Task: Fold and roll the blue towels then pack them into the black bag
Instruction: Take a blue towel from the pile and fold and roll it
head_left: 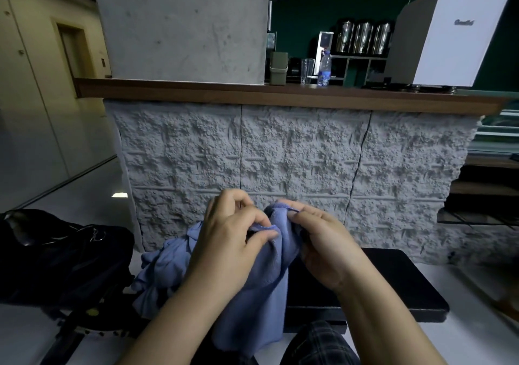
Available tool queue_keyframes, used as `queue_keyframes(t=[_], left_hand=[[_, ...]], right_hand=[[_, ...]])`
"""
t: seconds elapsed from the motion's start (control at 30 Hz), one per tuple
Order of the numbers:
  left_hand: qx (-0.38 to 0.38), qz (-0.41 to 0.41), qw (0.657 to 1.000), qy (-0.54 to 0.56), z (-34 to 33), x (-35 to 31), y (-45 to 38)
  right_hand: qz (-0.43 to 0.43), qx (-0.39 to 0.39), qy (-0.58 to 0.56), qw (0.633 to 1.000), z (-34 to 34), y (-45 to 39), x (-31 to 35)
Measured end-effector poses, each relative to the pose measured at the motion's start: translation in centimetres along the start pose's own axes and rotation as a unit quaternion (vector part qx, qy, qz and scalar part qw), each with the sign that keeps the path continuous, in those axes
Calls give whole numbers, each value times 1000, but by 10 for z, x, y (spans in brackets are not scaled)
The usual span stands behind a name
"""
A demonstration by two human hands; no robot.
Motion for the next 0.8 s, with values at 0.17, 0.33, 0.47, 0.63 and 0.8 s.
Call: queue_keyframes(t=[0.17, 0.33, 0.47, 0.63, 0.8], left_hand=[[45, 70, 992, 95, 0, -6, 1], [99, 152, 963, 200, -6, -2, 7], [139, 154, 963, 174, -4, -5, 6], [150, 141, 969, 139, -6, -2, 6], [102, 152, 960, 210, -4, -6, 4]], right_hand=[[25, -3, 9, 1000, 4, 2, -5], [42, -15, 44, 998, 4, 6, -6], [27, 1, 52, 998, 7, 7, -5], [11, 37, 95, 995, 7, 7, -3], [17, 61, 102, 993, 4, 7, -5]])
Point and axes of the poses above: each hand's wrist, its own y-axis away from the middle knuckle, its own z-axis out of the back of the hand, x = y × z, the point moved 1 cm from there along -y, towards the middle knuckle, and after that the axes turned 4 degrees about -y, right-handed, at the moved point
